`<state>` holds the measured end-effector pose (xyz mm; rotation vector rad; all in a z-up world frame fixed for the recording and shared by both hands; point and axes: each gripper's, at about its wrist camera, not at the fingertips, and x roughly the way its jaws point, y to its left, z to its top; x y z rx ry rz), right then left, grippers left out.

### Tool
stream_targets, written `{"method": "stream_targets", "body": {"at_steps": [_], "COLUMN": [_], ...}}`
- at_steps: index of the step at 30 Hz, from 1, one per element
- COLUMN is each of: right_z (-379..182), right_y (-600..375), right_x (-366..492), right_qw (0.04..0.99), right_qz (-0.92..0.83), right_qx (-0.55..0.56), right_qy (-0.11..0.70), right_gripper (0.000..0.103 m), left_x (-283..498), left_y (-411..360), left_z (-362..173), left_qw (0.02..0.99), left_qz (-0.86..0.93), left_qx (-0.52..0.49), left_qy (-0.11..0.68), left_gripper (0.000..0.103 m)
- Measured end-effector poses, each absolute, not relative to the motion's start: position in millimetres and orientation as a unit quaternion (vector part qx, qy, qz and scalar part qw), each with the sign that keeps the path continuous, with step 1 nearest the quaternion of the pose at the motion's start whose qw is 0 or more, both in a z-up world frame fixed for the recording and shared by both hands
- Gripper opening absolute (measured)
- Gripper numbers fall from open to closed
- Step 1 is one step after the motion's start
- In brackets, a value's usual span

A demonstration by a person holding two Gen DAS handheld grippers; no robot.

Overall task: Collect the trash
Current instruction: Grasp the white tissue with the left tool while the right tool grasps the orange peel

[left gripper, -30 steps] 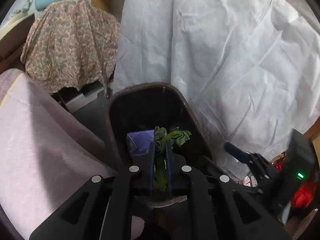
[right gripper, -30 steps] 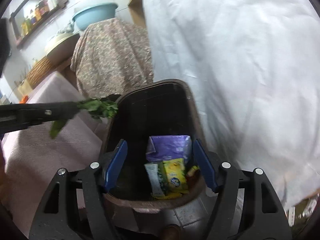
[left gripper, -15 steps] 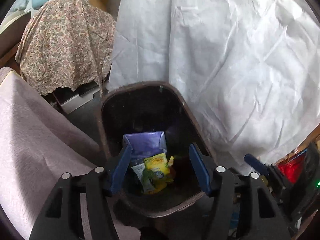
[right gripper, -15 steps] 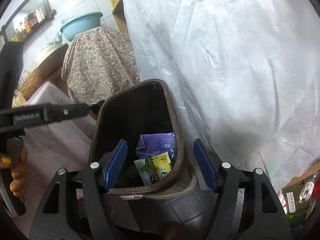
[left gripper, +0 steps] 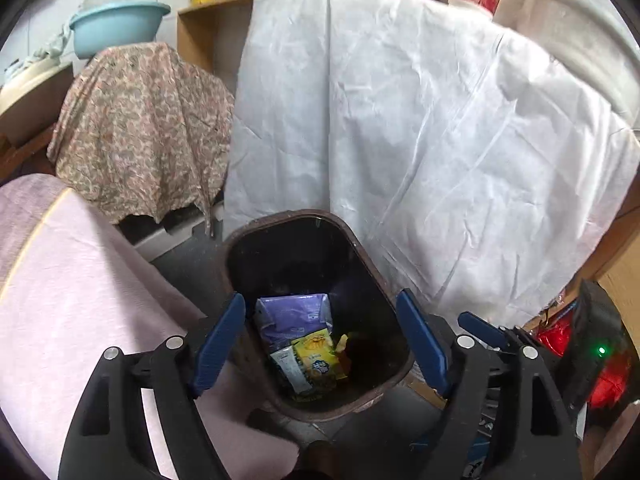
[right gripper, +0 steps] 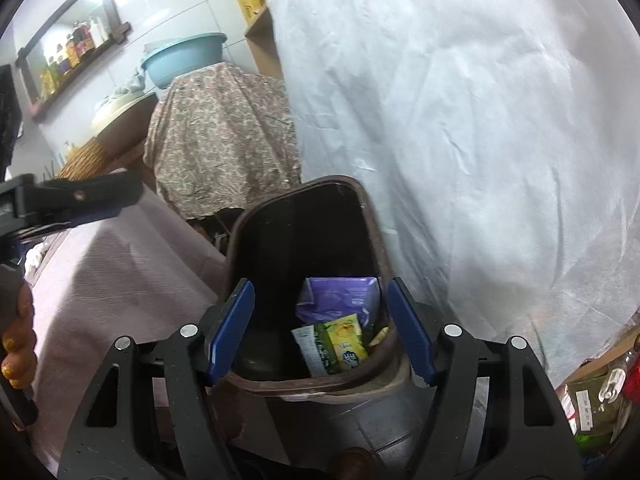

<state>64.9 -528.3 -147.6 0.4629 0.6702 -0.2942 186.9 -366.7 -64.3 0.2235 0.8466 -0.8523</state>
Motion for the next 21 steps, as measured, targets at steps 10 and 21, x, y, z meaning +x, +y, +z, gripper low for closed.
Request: {"method": "stream_targets", "body": {"at_steps": [10, 21], "right_z": [-120.1, -92.4], "right_y": [-473.2, -400.1], "right_x": [90.0, 124.5], "right_qw": [0.924, 0.936], "right_qz": [-0.072, 0.017], "right_qx": [0.197, 0.161], "right_qy": [0.319, 0.313], "right_gripper": [0.077, 0.08], "left_x": [189.8, 242.4], "left_y": [-269.2, -98.0], "left_z": [-39.7, -32.6], "left_qw": [0.852, 0.916], "left_qz": [-0.356, -0.163], "left_qx": [0.098, 0.063], "left_qy": [0.372, 0.361], "left_gripper": [0.086, 0.088]}}
